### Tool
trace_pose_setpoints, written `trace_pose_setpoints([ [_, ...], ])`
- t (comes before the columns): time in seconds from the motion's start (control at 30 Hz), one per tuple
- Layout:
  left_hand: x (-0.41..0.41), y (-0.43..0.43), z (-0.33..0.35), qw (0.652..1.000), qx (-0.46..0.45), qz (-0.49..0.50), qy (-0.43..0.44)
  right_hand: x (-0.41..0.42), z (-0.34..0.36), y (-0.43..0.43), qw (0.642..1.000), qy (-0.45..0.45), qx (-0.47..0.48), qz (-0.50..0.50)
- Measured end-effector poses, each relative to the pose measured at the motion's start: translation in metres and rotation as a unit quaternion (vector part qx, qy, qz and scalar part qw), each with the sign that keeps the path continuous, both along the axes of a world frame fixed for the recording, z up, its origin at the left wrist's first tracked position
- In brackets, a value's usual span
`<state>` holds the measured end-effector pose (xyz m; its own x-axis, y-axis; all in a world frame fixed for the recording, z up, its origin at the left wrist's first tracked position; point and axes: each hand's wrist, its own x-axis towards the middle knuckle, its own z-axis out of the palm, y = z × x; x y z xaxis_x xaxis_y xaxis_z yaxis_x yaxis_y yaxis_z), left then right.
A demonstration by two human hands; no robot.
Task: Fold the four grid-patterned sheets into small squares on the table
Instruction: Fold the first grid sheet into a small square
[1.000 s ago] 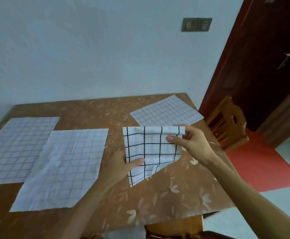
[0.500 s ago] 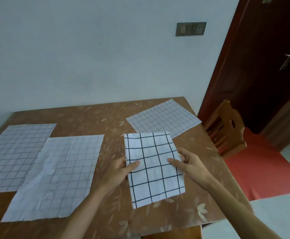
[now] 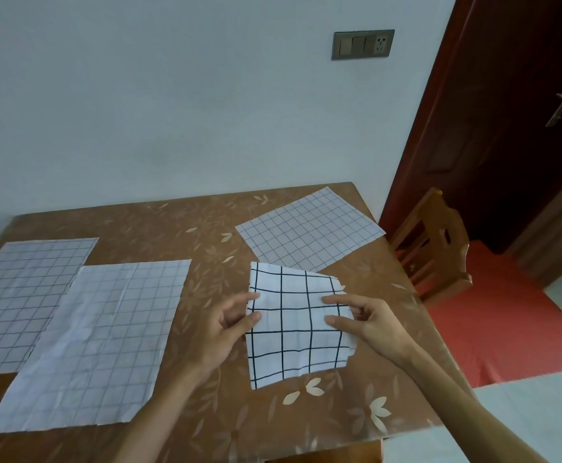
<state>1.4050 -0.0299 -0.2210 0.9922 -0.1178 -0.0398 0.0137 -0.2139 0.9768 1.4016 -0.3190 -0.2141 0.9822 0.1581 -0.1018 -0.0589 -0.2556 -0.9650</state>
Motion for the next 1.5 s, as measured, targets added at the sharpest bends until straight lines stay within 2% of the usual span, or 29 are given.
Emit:
trace_pose_setpoints([
  [0.13,0.003,0.000,-0.001,1.000,-0.002,-0.003,-0.001,0.005,0.001,-0.004,1.000,-0.016,-0.023,0.007],
  [0.27,0.004,-0.001,0.003,1.000,-0.021,0.000,-0.011,0.009,0.005,-0.009,1.000,0.015,-0.002,0.006],
  [0.3,0.003,-0.002,0.003,1.000,-0.009,-0.001,-0.018,0.011,0.006,-0.010,1.000,0.005,-0.029,0.001],
  [0.4,0.003,-0.006,0.003,0.996,0.068,0.025,-0.055,0.016,0.003,-0.011,0.987,-0.046,-0.152,-0.021],
  [0.5,0.003,-0.006,0.000,0.982,0.154,0.037,-0.106,0.019,0.001,-0.009,0.966,-0.108,-0.234,-0.033],
  [0.63,-0.002,-0.008,-0.005,0.927,0.339,0.026,-0.157,0.021,0.011,-0.001,0.936,-0.199,-0.291,0.020],
  [0.73,0.003,-0.020,-0.005,0.914,0.365,-0.039,-0.169,0.023,0.024,0.009,0.918,-0.241,-0.302,0.090],
  [0.77,0.004,-0.028,-0.003,0.915,0.359,-0.057,-0.173,0.023,0.028,0.014,0.912,-0.260,-0.299,0.107],
  [0.83,0.006,-0.043,0.000,0.939,0.310,-0.059,-0.134,0.024,0.037,0.022,0.904,-0.297,-0.282,0.120],
  [0.93,0.004,-0.058,0.007,0.984,0.179,-0.002,-0.021,0.020,0.047,0.026,0.933,-0.268,-0.230,0.063],
  [1.0,0.001,-0.061,0.011,0.997,0.062,0.027,0.033,0.016,0.046,0.017,0.963,-0.190,-0.193,-0.004],
  [1.07,-0.005,-0.063,0.017,0.995,-0.031,0.057,0.073,0.008,0.043,0.005,0.992,-0.065,-0.101,-0.042],
  [1.17,-0.009,-0.067,0.021,0.980,-0.132,0.065,0.131,-0.003,0.029,0.001,0.998,0.054,-0.006,0.010],
  [1.23,-0.011,-0.072,0.024,0.975,-0.143,0.050,0.165,-0.008,0.015,0.007,0.996,0.068,0.030,0.040],
  [1.33,-0.012,-0.076,0.027,0.962,-0.162,0.013,0.219,-0.014,0.009,0.014,0.997,0.062,0.047,0.029],
  [1.43,-0.011,-0.078,0.029,0.949,-0.180,-0.020,0.259,-0.014,0.006,0.015,0.999,0.038,0.028,0.008],
  [1.5,-0.010,-0.077,0.029,0.954,-0.166,-0.034,0.249,-0.014,0.004,0.013,1.000,0.012,0.020,-0.021],
])
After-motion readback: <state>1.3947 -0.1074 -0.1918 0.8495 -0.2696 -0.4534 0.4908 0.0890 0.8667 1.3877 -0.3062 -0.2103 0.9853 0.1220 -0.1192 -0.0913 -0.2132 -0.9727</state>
